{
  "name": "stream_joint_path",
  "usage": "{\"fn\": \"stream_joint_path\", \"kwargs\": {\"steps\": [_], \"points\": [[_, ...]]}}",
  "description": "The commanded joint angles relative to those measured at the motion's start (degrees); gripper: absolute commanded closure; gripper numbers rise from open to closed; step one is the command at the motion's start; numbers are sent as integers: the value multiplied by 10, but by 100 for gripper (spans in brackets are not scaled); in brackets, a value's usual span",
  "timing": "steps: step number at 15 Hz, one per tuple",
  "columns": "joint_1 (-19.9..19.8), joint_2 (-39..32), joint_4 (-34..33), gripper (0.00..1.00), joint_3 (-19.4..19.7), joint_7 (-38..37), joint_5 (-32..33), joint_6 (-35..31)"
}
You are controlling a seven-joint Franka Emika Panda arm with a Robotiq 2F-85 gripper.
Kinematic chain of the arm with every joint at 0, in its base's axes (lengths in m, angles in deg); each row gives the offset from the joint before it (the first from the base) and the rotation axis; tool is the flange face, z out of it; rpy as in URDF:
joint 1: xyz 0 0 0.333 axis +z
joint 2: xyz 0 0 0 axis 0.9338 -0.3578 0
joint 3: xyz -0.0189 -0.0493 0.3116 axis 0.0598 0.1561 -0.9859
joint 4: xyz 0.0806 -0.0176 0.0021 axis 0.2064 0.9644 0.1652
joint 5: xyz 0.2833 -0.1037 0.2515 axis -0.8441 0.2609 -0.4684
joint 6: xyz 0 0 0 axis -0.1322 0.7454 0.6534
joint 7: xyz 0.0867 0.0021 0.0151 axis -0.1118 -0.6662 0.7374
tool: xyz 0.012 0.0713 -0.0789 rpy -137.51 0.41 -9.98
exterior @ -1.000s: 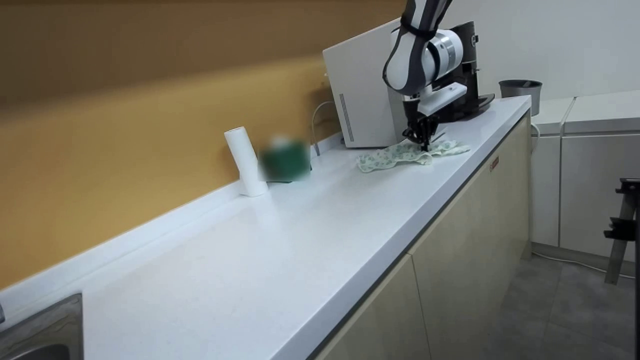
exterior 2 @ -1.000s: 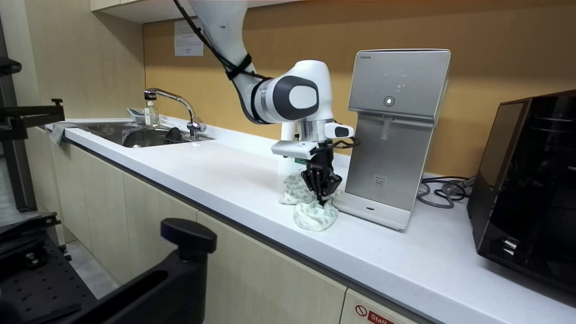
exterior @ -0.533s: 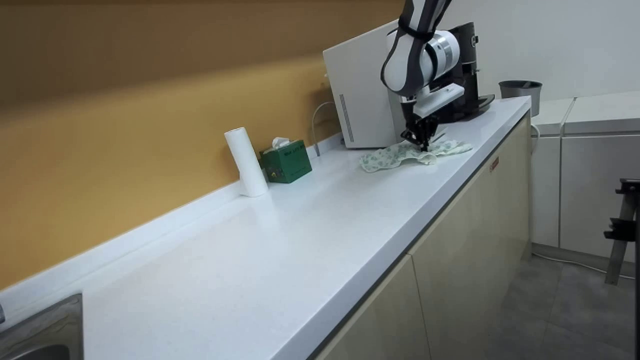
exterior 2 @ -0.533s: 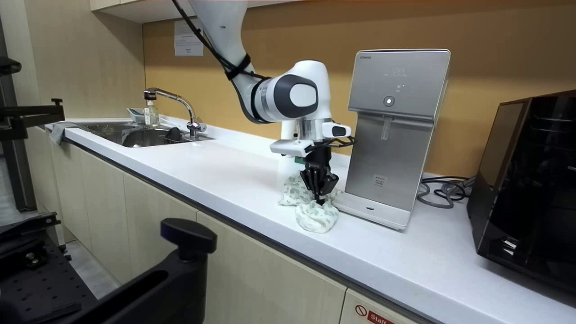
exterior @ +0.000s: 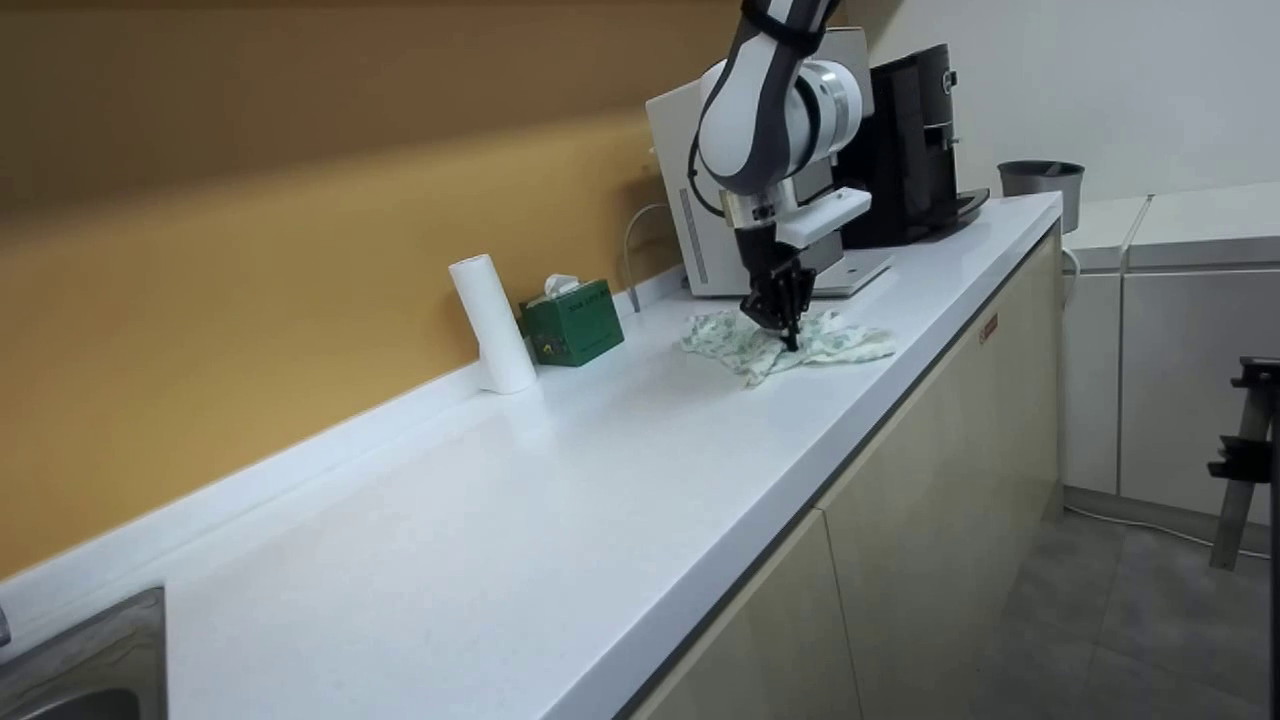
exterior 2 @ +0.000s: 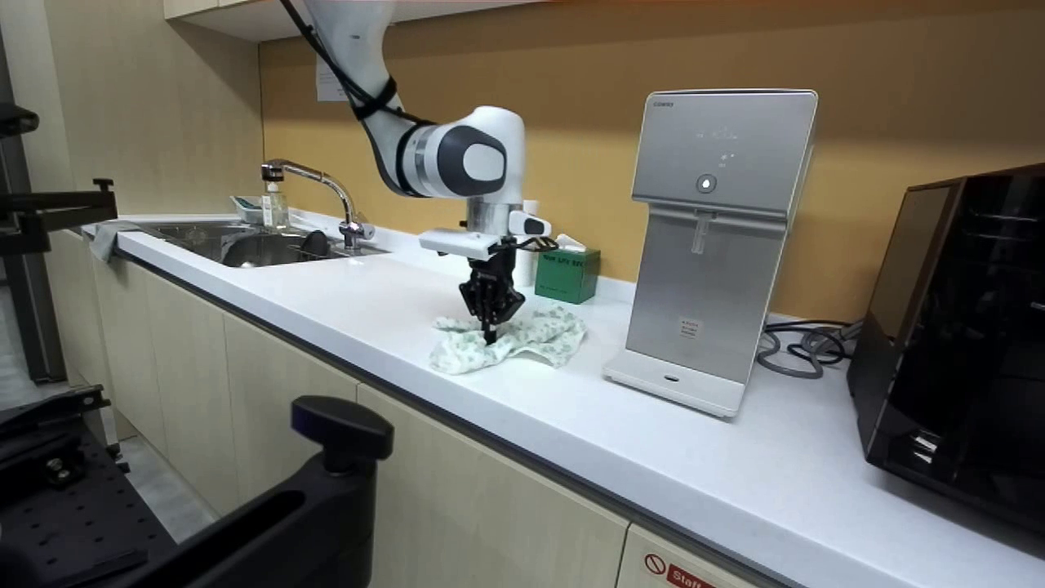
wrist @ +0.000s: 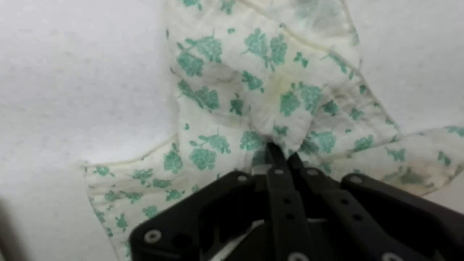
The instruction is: Use the towel to wipe the counter.
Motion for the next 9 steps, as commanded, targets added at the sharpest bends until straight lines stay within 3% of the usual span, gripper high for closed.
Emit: {"fn": "stream_joint_path", "kwargs": {"steps": [1, 6, 9], "points": [[11, 8, 62, 99, -49, 47, -36, 8], [20, 47, 122, 99, -98, 131, -69, 13], [36, 38, 118, 99, -97, 134, -52, 18]]}}
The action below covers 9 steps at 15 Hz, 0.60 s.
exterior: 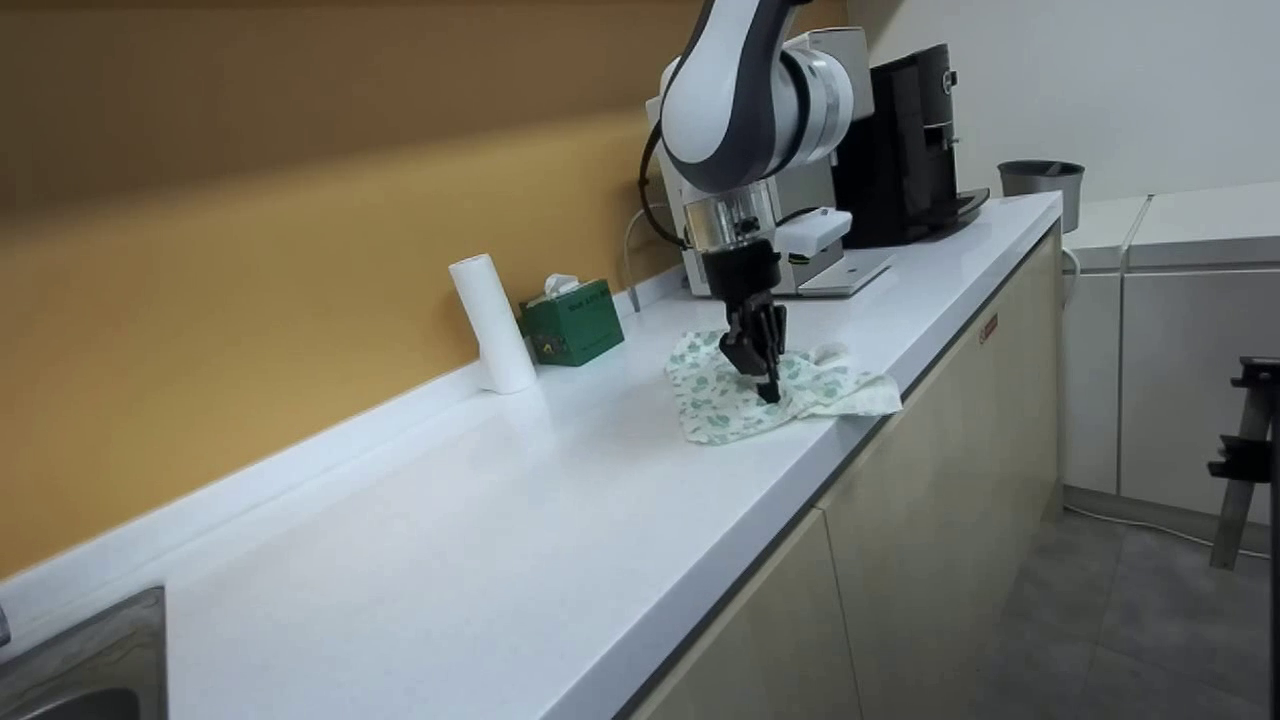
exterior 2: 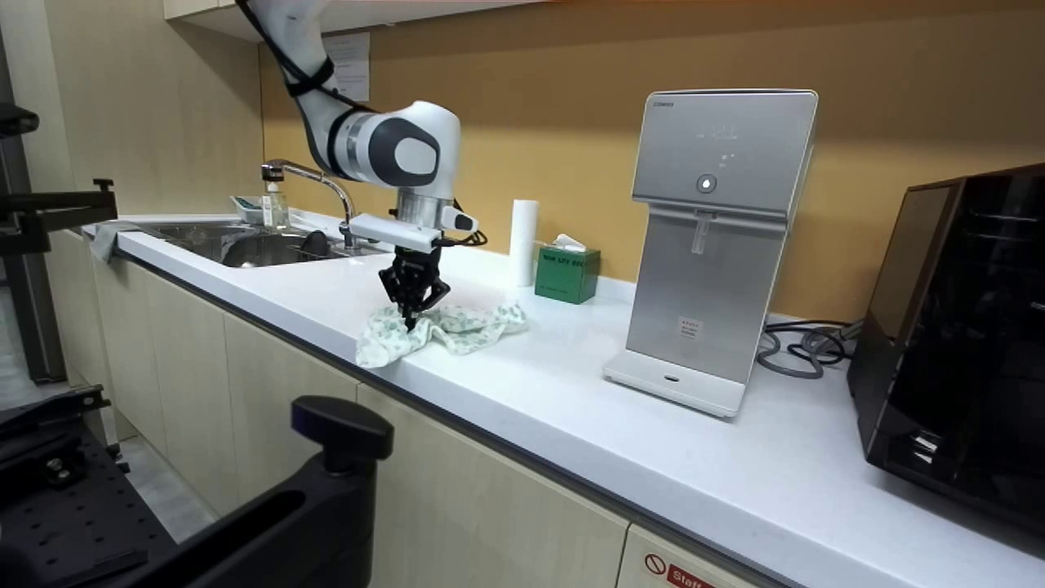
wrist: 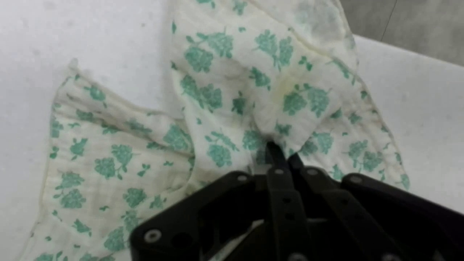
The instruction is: Use the towel to wipe the counter.
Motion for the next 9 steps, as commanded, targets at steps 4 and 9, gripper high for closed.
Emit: {"fn": "stream_joint_path", "kwargs": {"steps": [4, 9], "points": [[40, -71, -21, 99, 8, -23, 30, -9], [59, -117, -84, 99, 16, -43, 60, 19]]}}
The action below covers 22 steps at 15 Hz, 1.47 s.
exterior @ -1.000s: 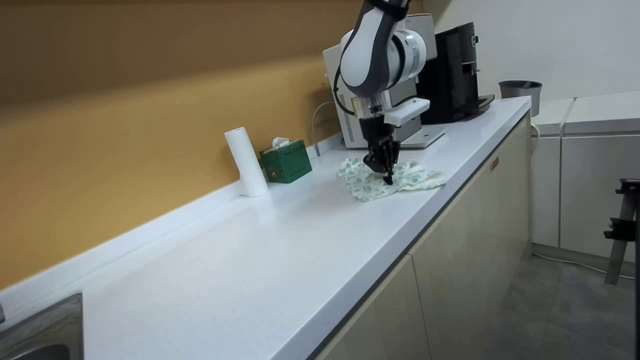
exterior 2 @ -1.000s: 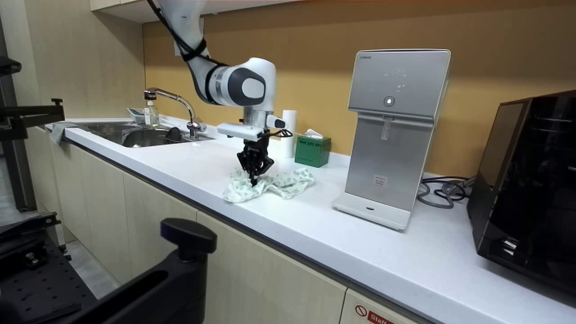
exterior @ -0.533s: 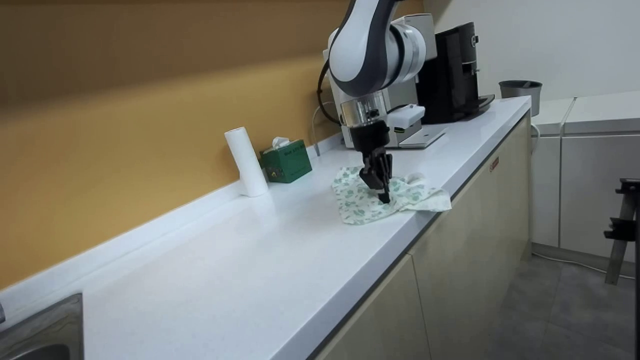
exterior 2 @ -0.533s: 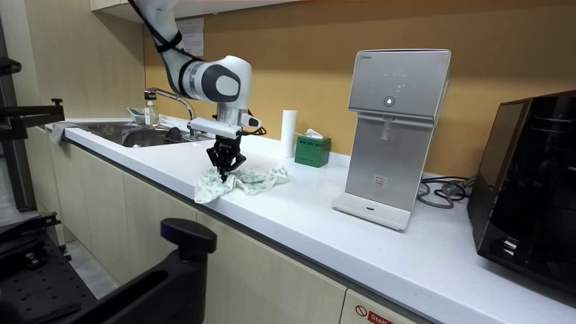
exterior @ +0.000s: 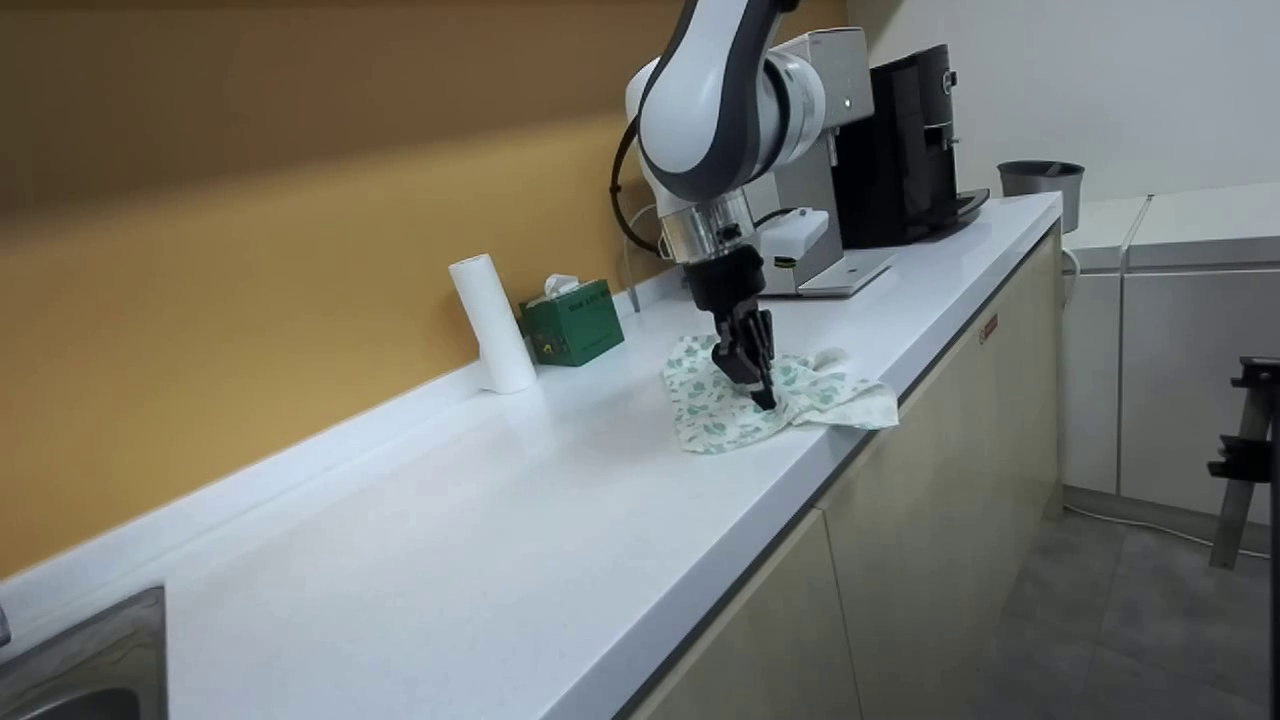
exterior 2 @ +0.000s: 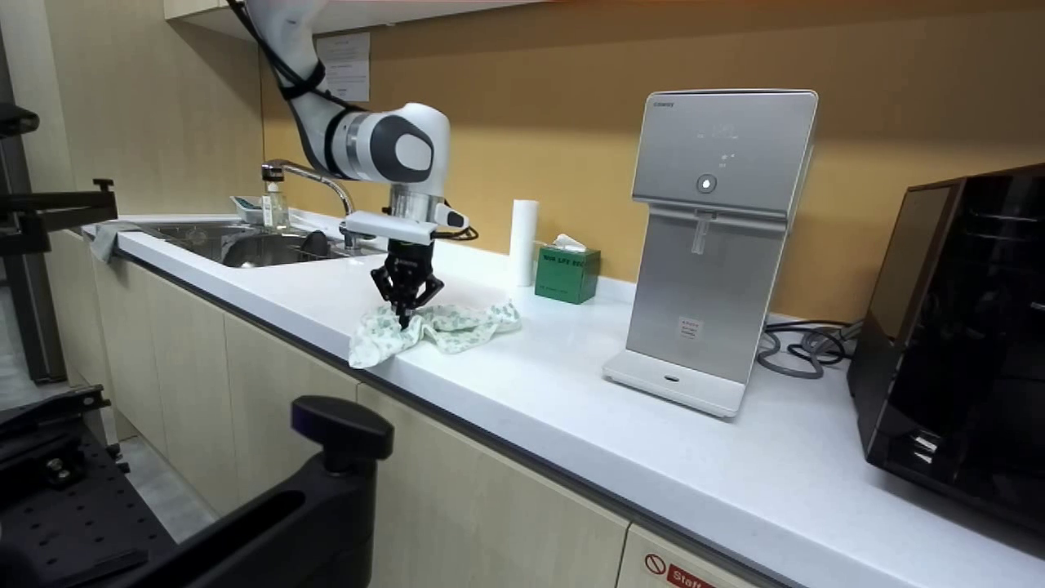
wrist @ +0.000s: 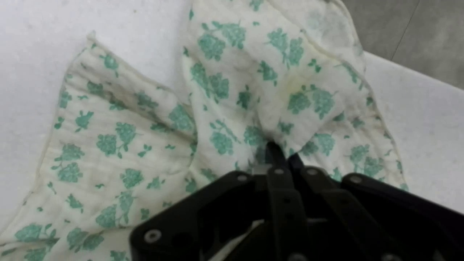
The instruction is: Use the towel to wipe the counter.
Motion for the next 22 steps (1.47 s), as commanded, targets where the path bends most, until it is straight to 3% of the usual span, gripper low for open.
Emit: {"fn": "stream_joint_path", "kwargs": {"steps": [1, 6, 7, 9, 15, 18, 22], "points": [[22, -109, -67, 99, 1, -33, 10, -19], [31, -143, -133, 99, 1, -45, 8, 0], [34, -142, -143, 72, 3, -51, 11, 4], [43, -134, -156, 65, 11, -71, 24, 4], [84, -96, -158, 23, 58, -175, 97, -28], [98, -76, -158, 3, 75, -219, 118, -8], [97, -40, -162, 0, 78, -241, 118, 34]]}}
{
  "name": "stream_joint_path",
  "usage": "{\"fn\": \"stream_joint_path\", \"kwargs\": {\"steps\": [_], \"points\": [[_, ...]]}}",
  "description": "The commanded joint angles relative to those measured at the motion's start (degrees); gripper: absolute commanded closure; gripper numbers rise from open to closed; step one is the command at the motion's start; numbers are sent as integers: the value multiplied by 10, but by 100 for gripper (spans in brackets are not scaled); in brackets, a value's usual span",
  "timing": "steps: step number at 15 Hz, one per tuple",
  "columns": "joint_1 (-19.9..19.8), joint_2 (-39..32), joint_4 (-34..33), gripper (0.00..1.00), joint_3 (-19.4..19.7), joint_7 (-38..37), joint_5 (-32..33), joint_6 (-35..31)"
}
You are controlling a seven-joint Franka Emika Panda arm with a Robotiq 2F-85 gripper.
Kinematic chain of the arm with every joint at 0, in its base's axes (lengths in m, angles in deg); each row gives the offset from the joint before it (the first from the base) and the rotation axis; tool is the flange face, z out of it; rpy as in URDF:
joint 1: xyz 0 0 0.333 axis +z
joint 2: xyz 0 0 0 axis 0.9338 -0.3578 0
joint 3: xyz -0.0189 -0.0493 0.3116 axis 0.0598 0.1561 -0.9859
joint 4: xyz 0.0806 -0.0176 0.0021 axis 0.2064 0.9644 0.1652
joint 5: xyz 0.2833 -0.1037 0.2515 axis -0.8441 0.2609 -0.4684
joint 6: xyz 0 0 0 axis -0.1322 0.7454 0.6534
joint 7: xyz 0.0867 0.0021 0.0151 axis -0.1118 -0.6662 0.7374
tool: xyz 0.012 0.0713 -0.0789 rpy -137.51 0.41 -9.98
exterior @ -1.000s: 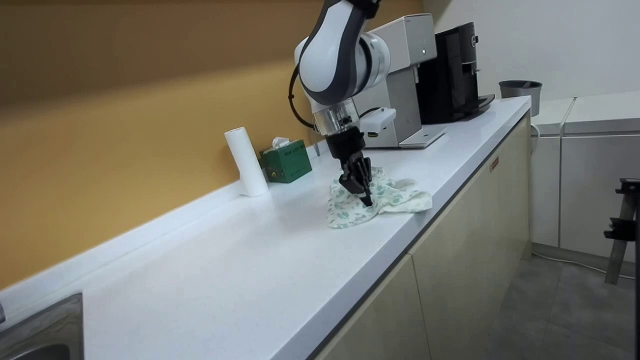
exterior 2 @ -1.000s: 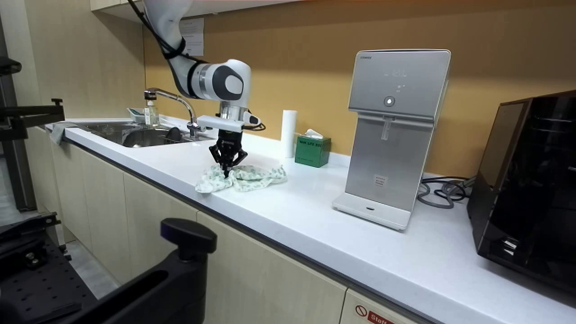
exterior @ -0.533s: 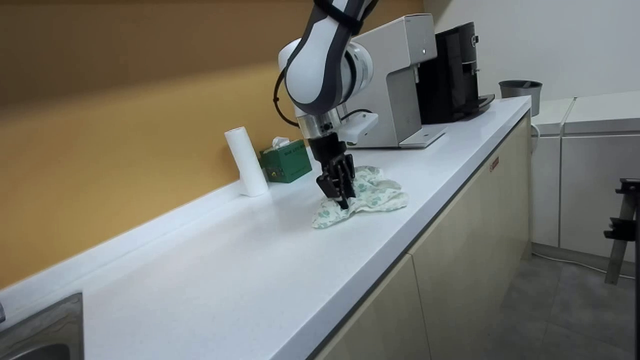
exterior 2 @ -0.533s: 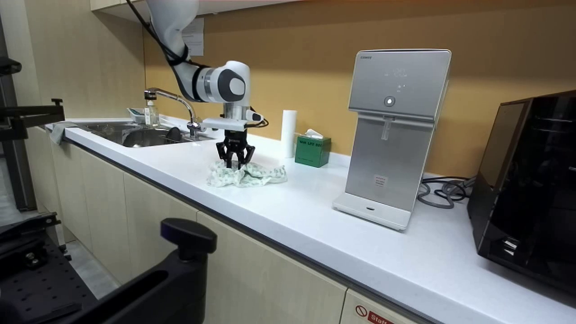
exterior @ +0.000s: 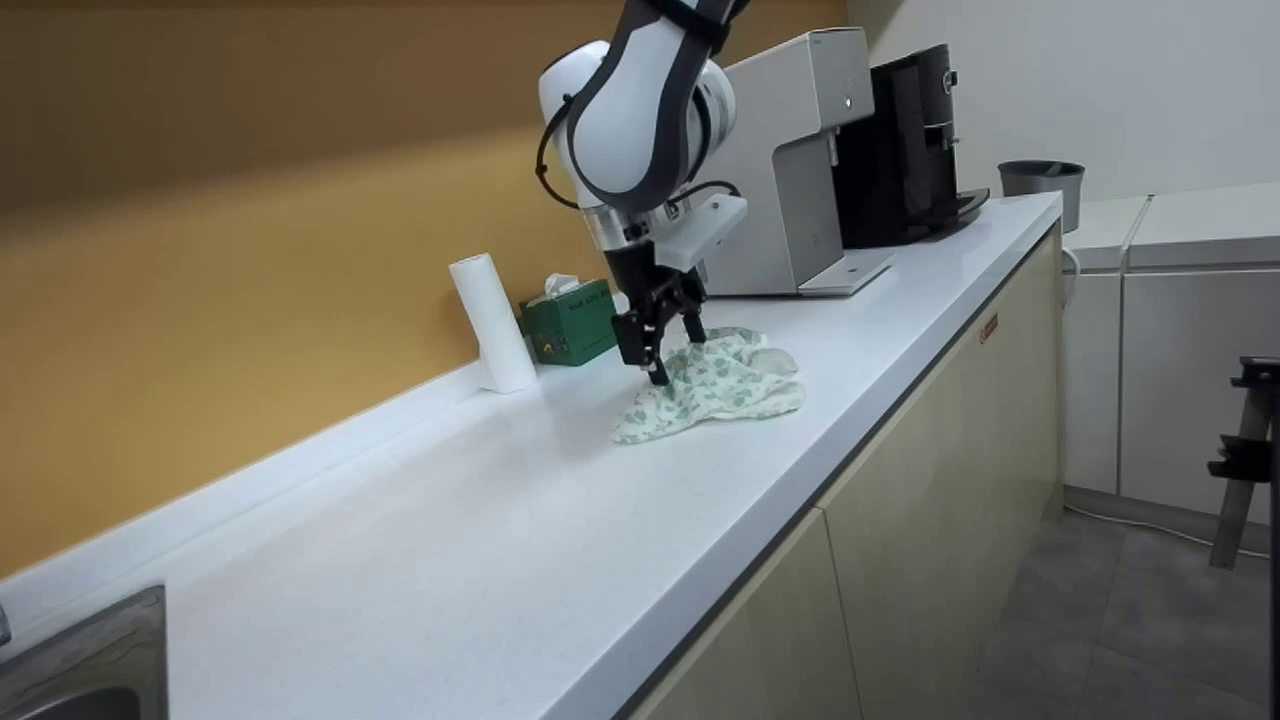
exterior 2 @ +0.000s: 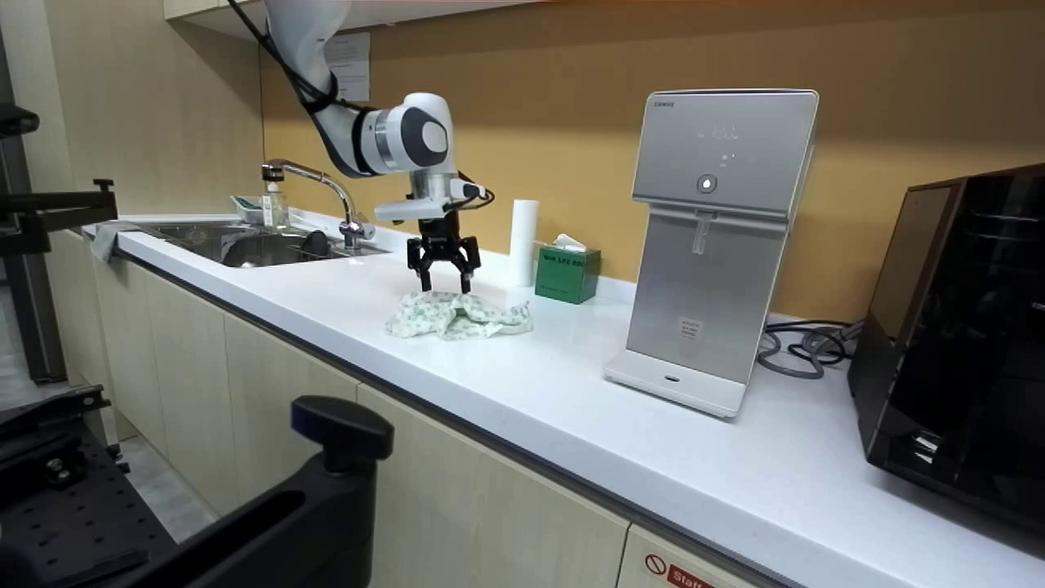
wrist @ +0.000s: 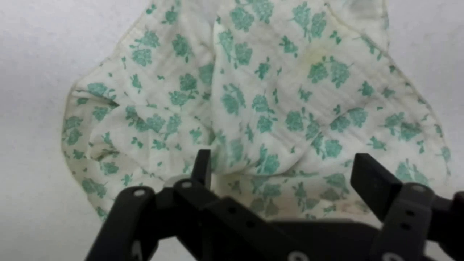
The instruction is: Use the towel to wipe the counter.
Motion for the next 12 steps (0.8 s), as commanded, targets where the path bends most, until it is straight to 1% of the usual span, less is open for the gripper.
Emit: {"fn": "stream_joint_path", "kwargs": {"steps": [1, 7, 12], "points": [[5, 41, -5, 0, 8, -43, 13, 46], [-21, 99, 2, 0, 1, -32, 0, 101], [-40, 110, 22, 0, -3, -17, -7, 113]]}}
